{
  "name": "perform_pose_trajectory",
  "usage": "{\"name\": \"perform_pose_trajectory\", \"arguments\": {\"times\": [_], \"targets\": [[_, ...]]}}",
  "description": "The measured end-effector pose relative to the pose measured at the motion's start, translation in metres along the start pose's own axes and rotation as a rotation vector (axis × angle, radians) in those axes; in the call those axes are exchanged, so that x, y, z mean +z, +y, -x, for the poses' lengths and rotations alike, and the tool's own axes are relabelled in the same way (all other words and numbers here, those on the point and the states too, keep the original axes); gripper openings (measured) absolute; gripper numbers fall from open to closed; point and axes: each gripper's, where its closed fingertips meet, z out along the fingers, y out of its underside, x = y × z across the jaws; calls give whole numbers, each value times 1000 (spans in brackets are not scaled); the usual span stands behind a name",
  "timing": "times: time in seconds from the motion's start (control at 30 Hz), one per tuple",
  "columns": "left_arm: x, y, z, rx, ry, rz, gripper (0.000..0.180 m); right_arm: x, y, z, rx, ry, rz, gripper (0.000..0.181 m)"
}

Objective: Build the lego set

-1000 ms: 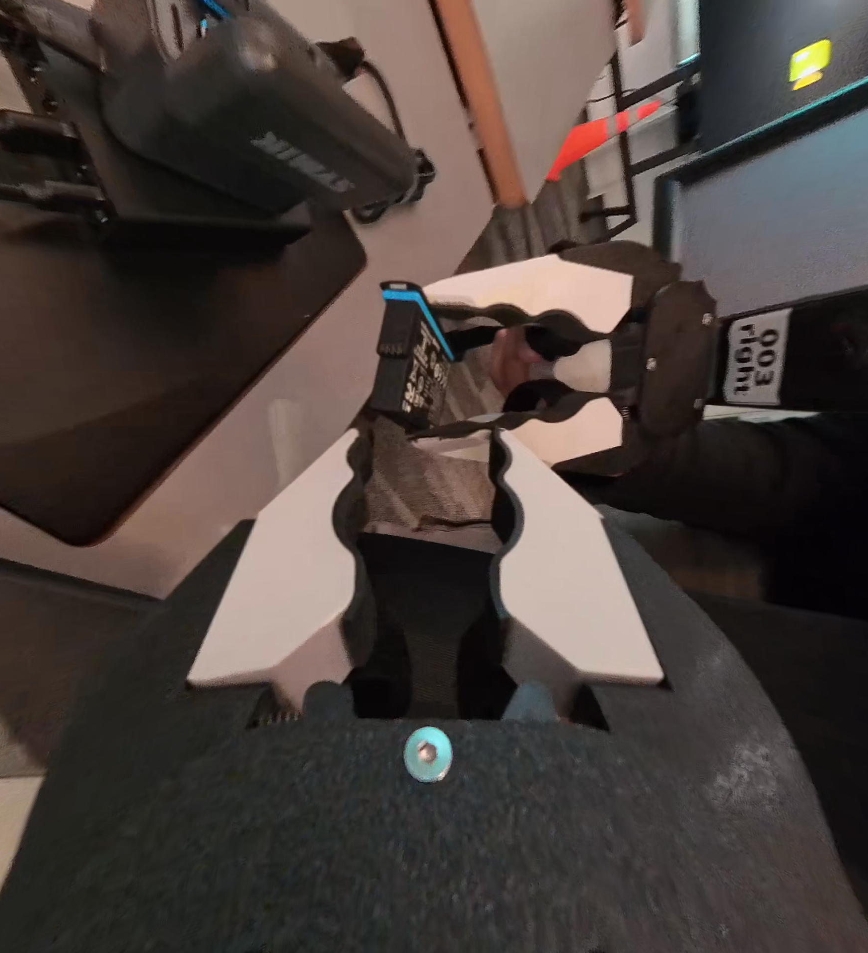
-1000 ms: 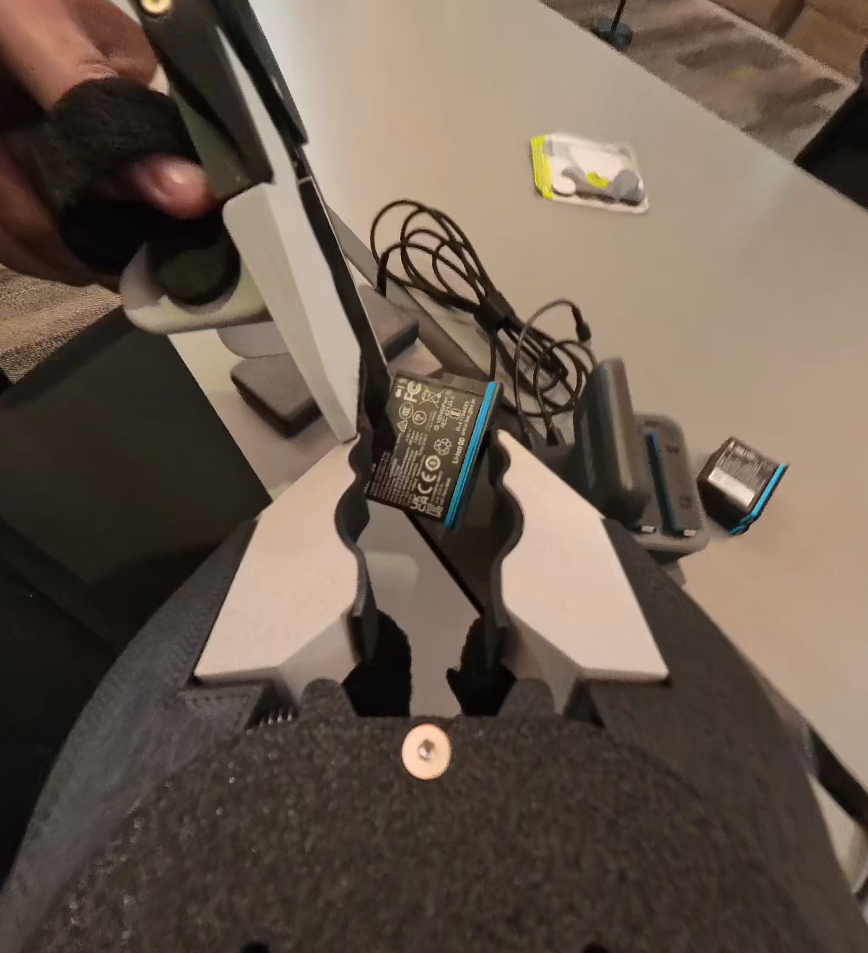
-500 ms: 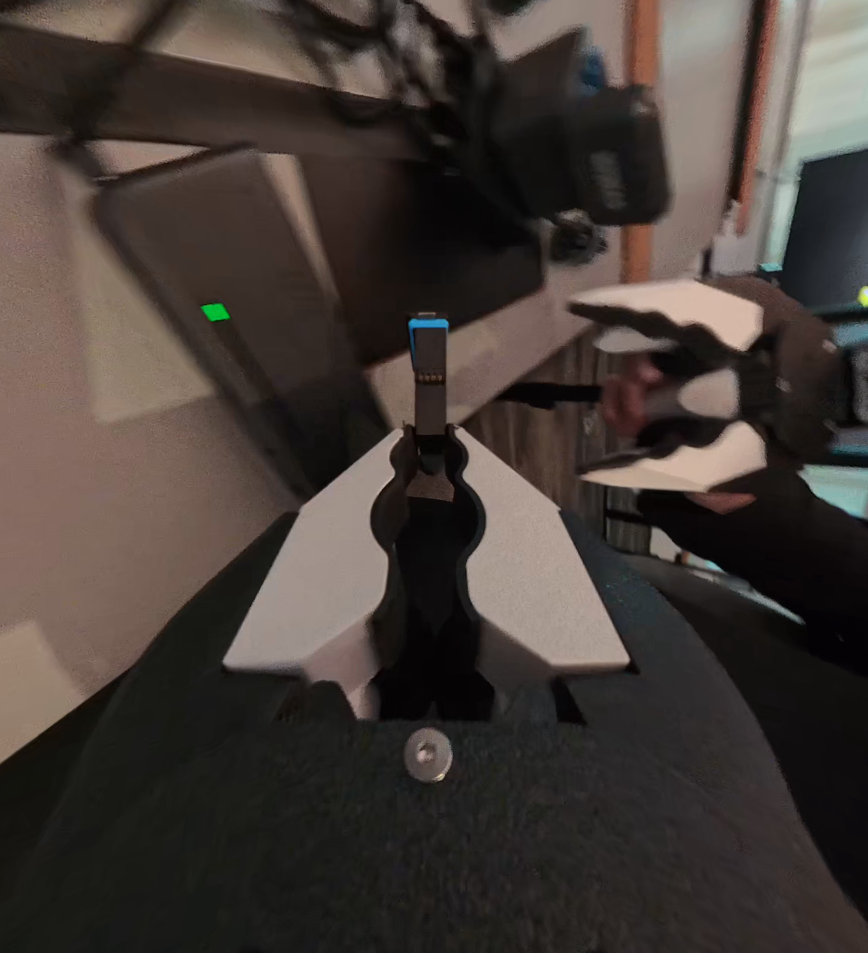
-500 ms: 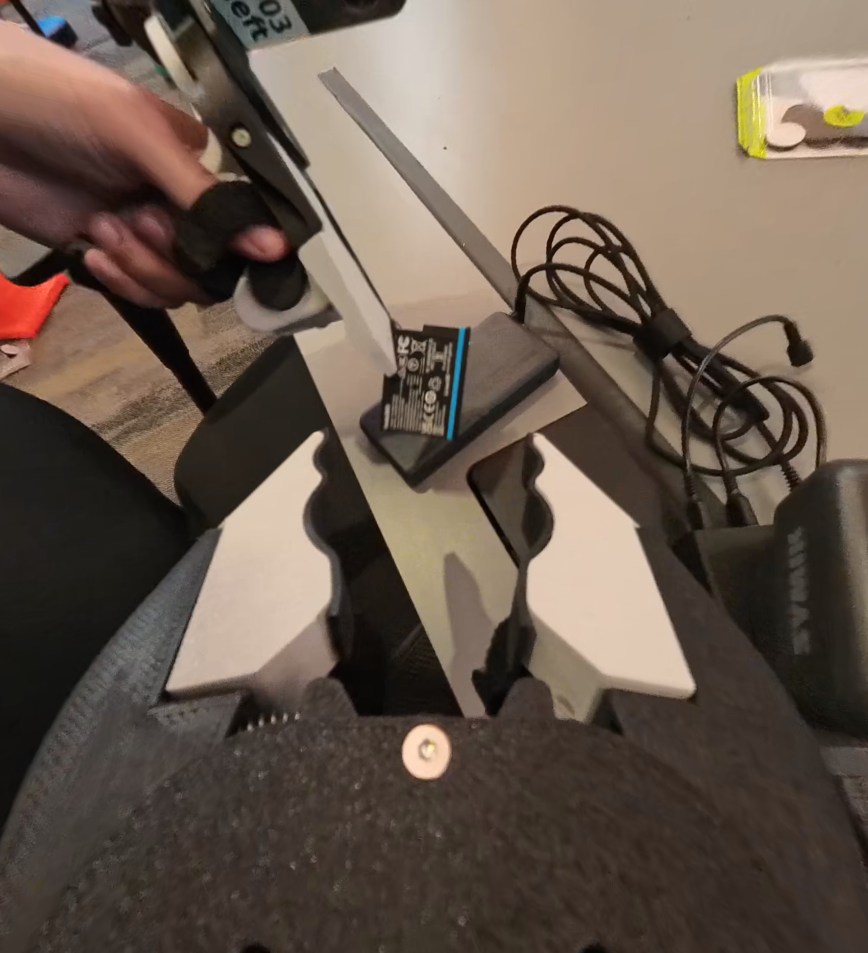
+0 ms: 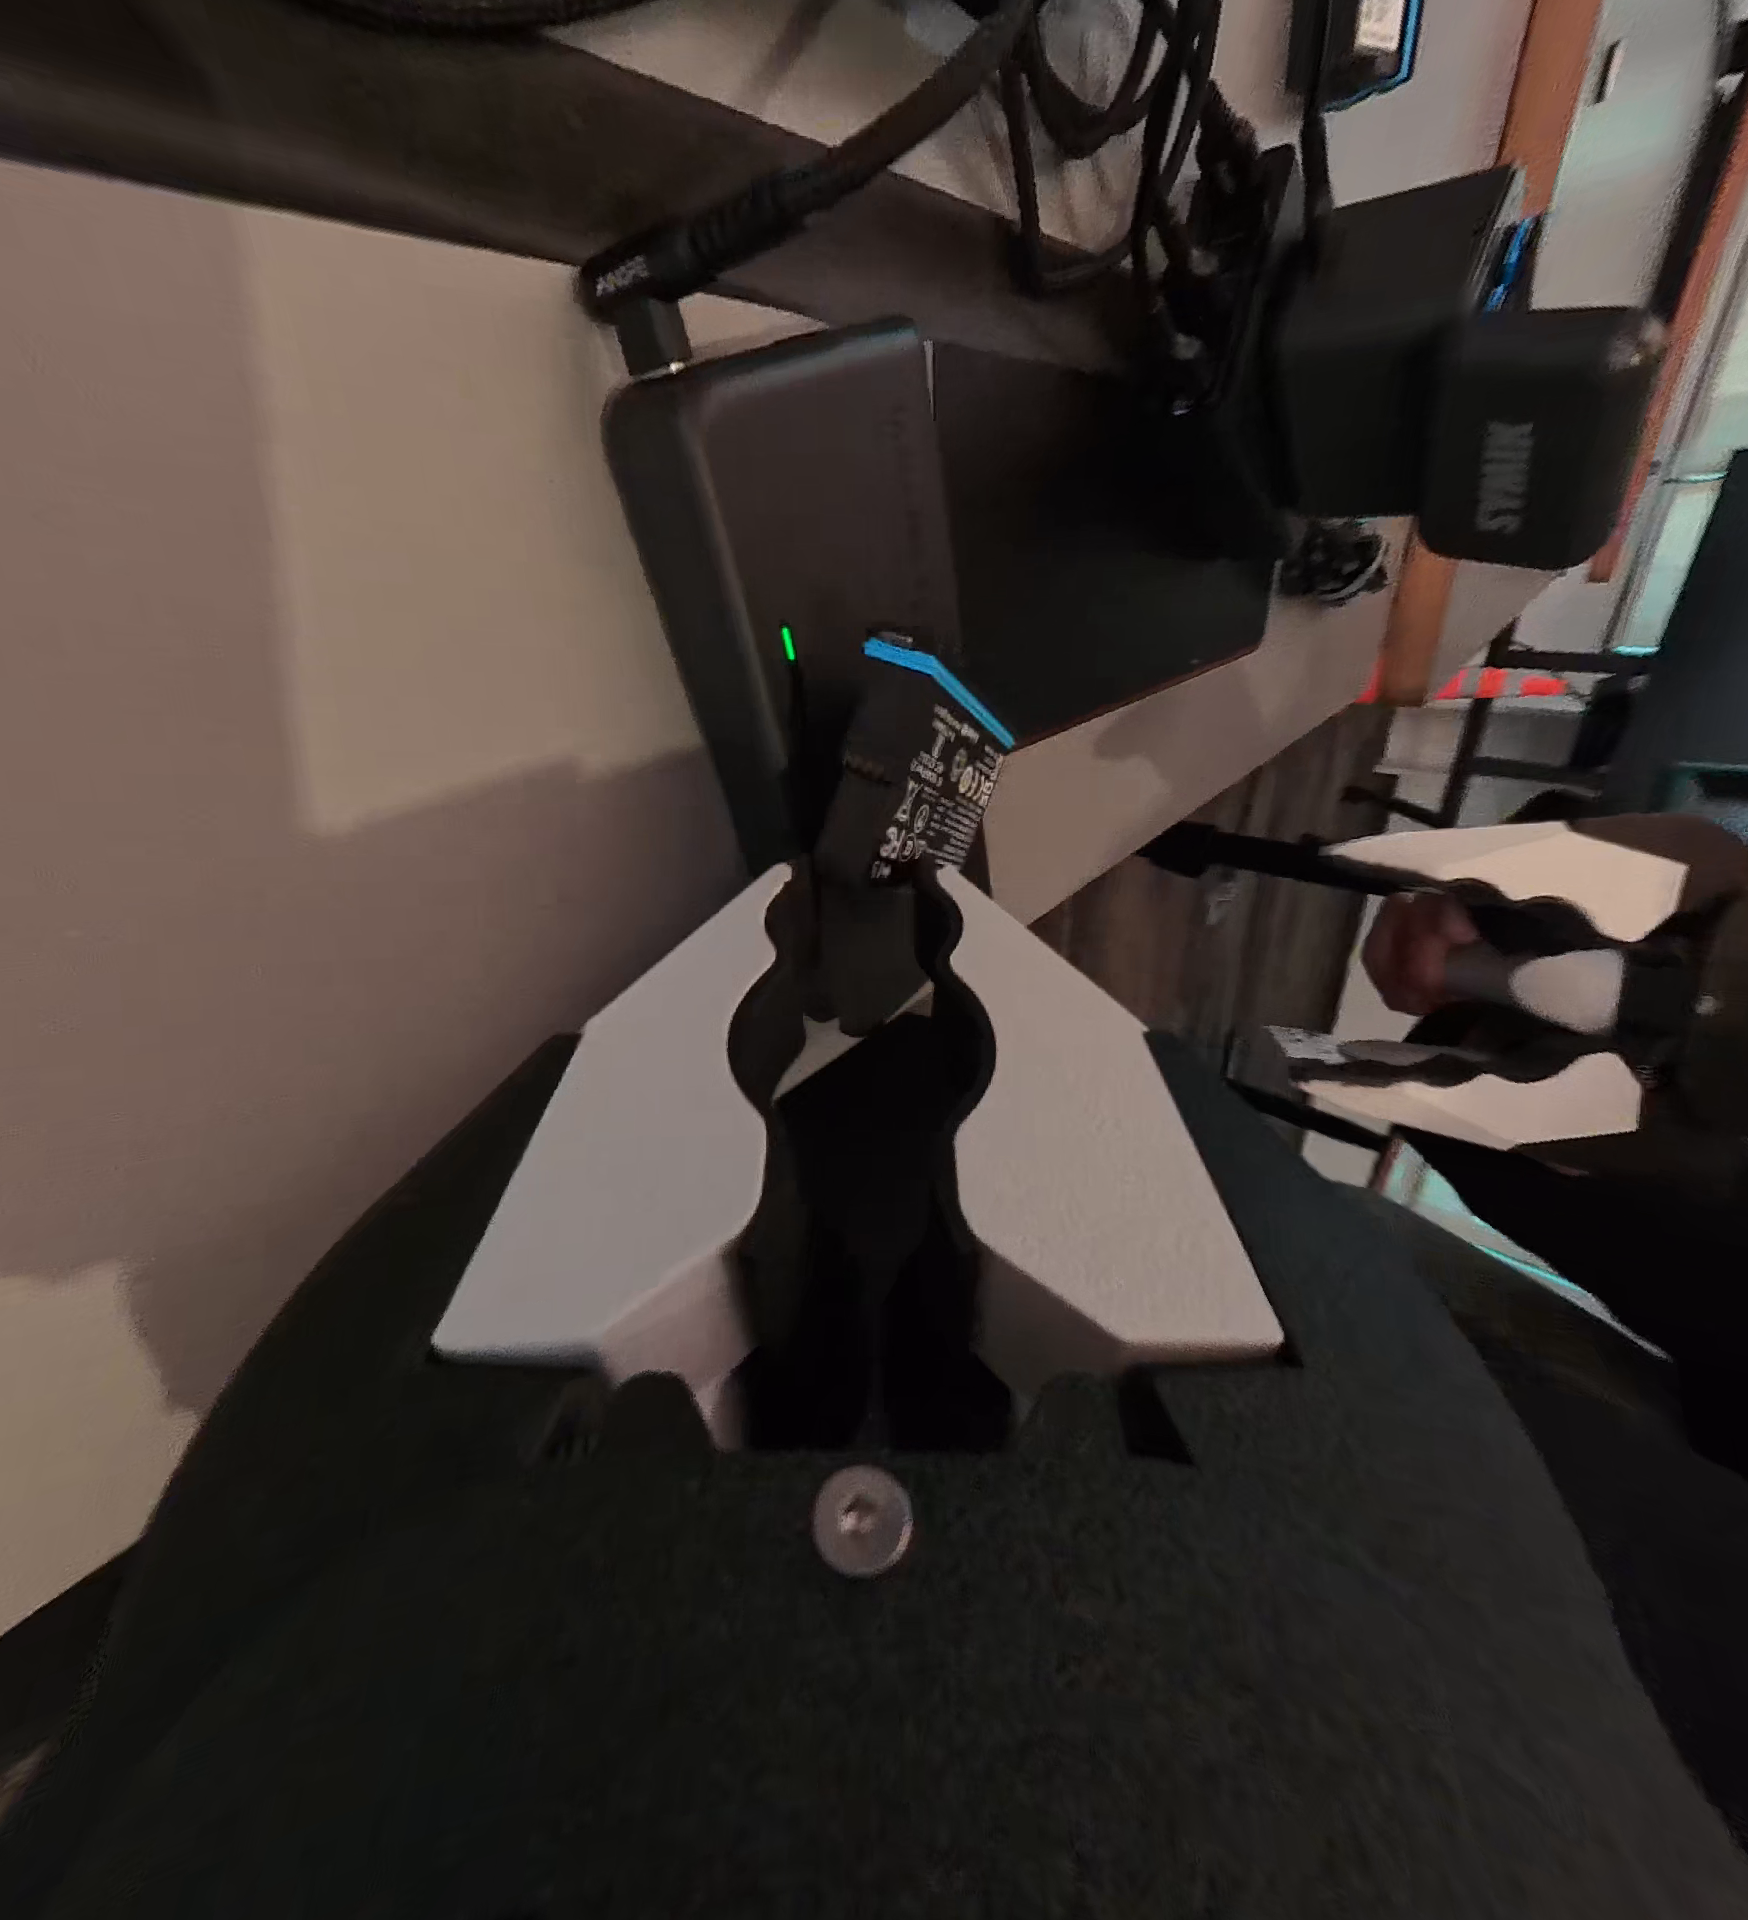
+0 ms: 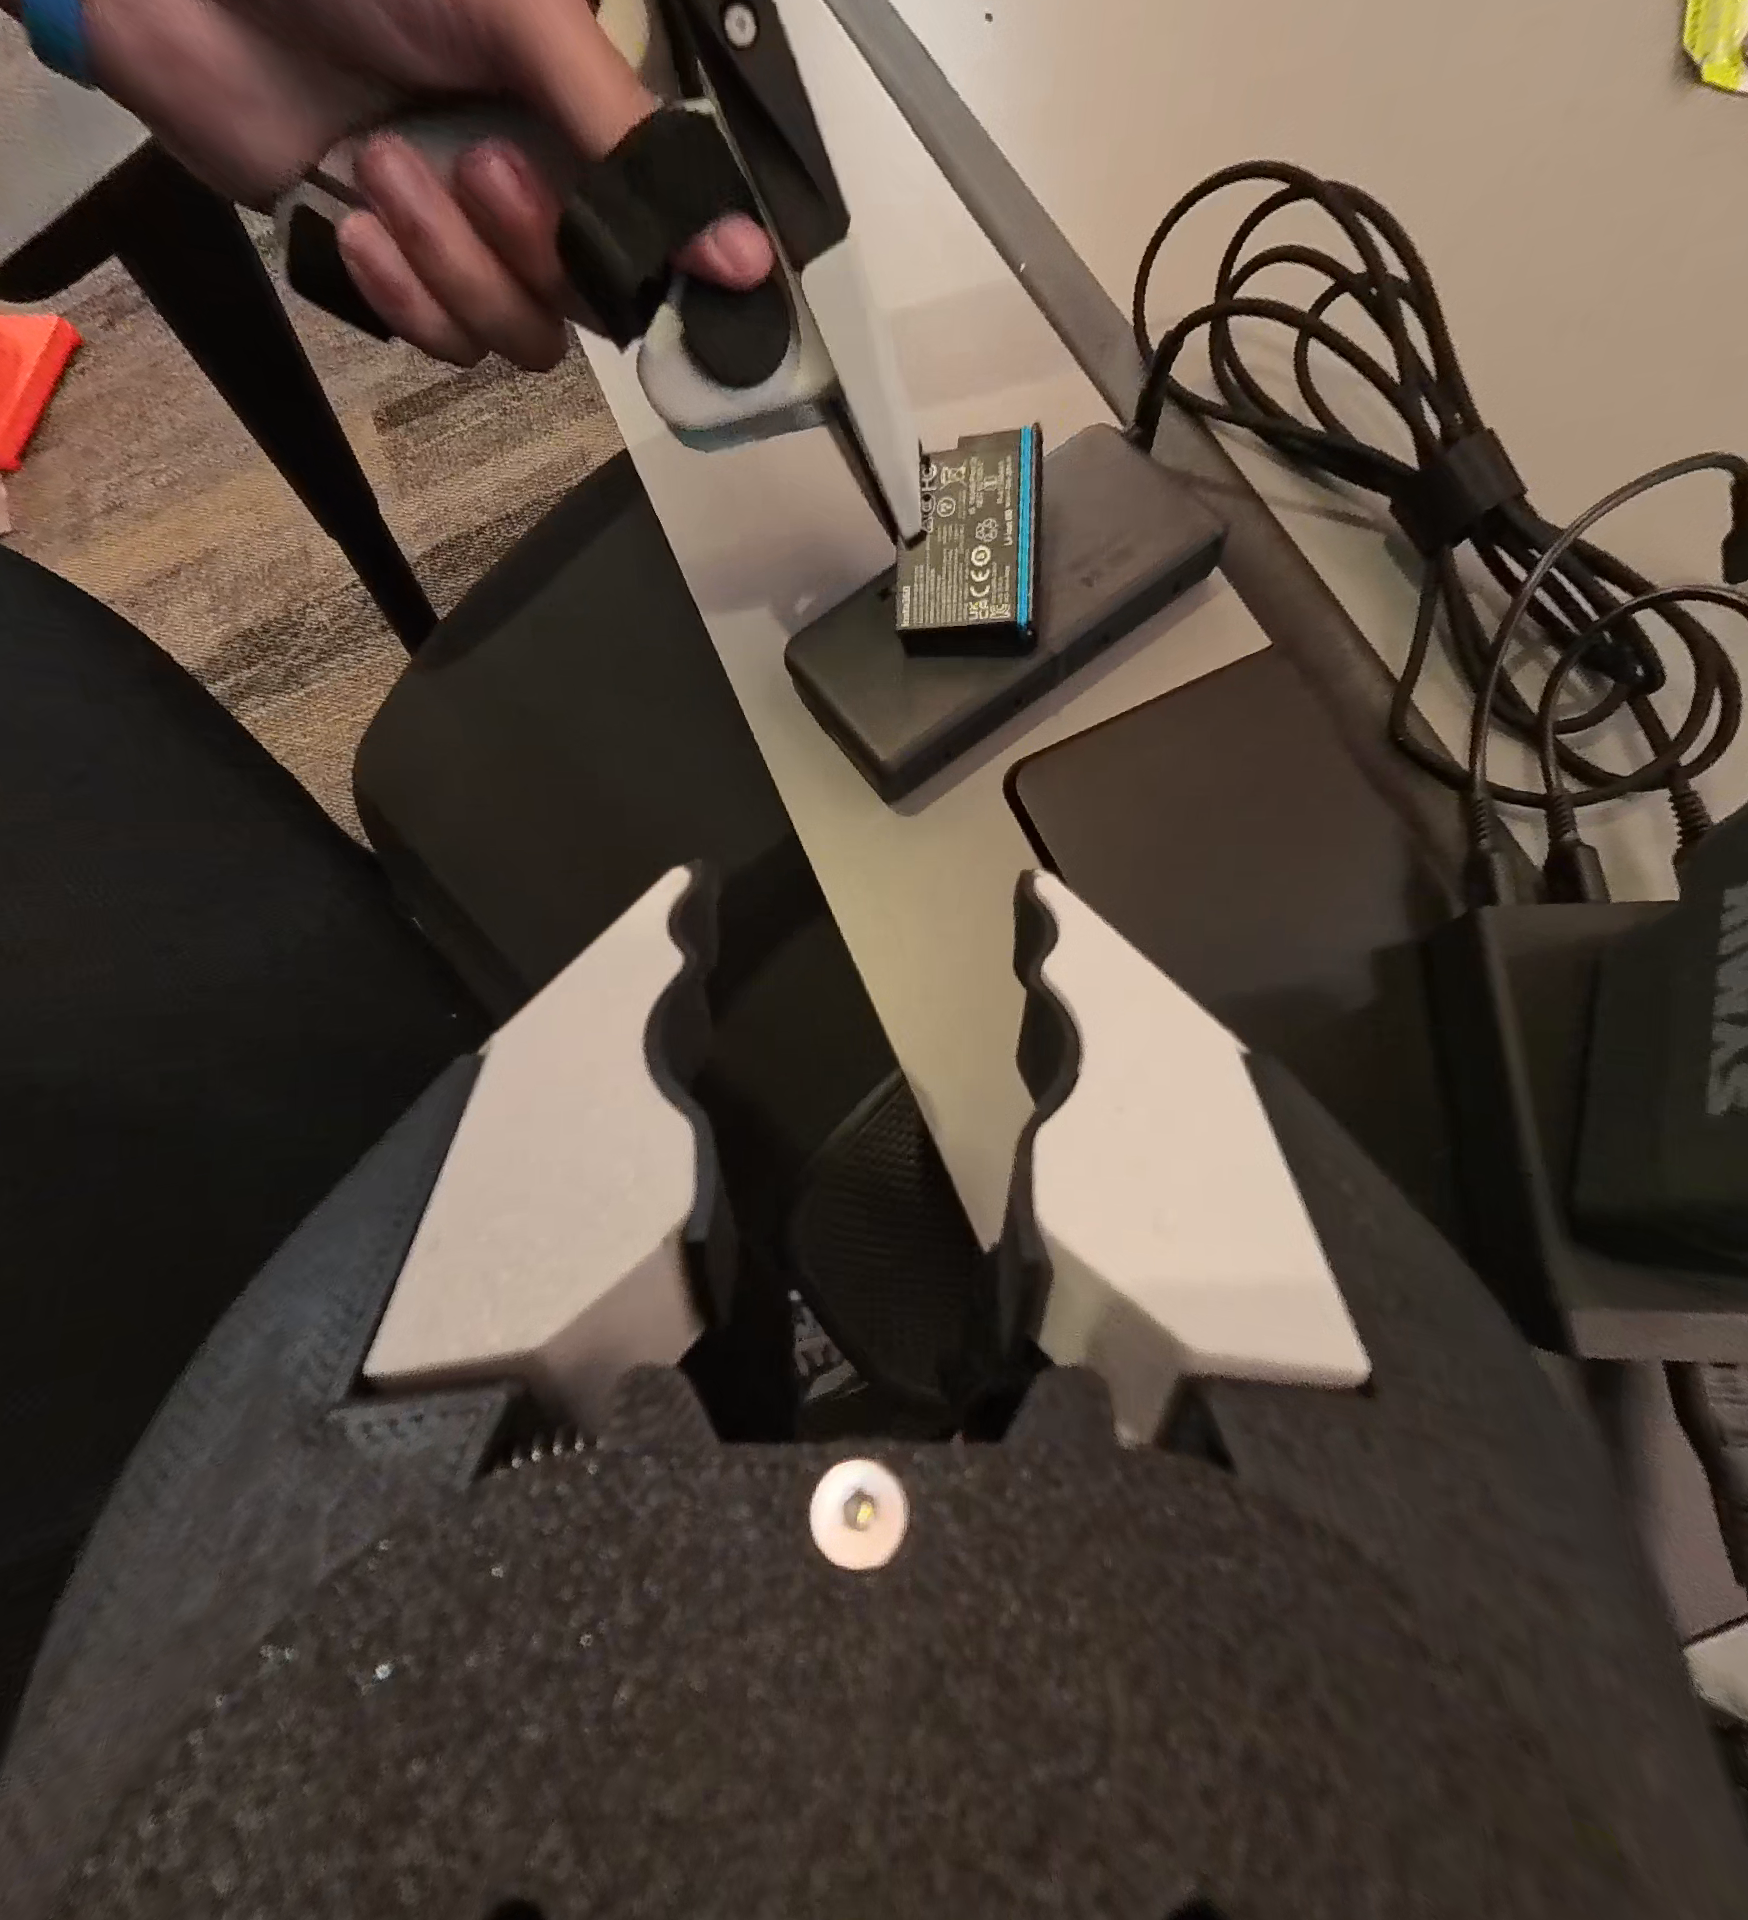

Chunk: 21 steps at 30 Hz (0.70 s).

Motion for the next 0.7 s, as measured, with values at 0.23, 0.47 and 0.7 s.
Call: {"name": "perform_pose_trajectory", "arguments": {"times": [0.23,0.47,0.7], "targets": [[4,1,0,168,-181,62,26,-10,-2,2,11,-3,-4,58],[-33,14,-32,430,-375,42,41,-33,-8,-8,83,68,-21,58],[-155,37,-157,690,-659,-481,37,-65,-39,-6,85,165,-38,61]]}}
